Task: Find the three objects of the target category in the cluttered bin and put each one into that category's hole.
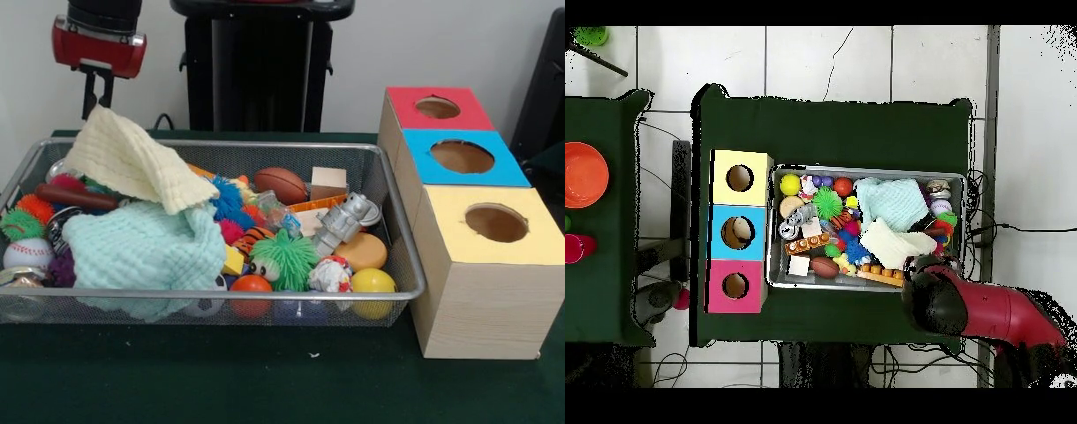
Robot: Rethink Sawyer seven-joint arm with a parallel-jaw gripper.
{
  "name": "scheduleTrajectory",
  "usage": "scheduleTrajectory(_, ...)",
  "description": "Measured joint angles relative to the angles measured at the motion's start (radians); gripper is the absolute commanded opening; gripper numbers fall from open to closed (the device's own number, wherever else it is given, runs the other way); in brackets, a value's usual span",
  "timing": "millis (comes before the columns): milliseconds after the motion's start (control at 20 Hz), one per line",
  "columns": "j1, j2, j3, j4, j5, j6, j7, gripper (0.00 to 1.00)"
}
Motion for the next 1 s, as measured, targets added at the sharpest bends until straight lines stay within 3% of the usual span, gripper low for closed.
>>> scheduleTrajectory(100,-0.004,-0.002,0.015,0.002,0.005,0.006,0.000,0.00)
scheduleTrajectory(500,-0.047,0.007,0.115,0.046,0.145,0.009,0.000,0.00)
scheduleTrajectory(1000,0.013,0.014,0.135,0.111,0.263,0.009,0.000,0.00)
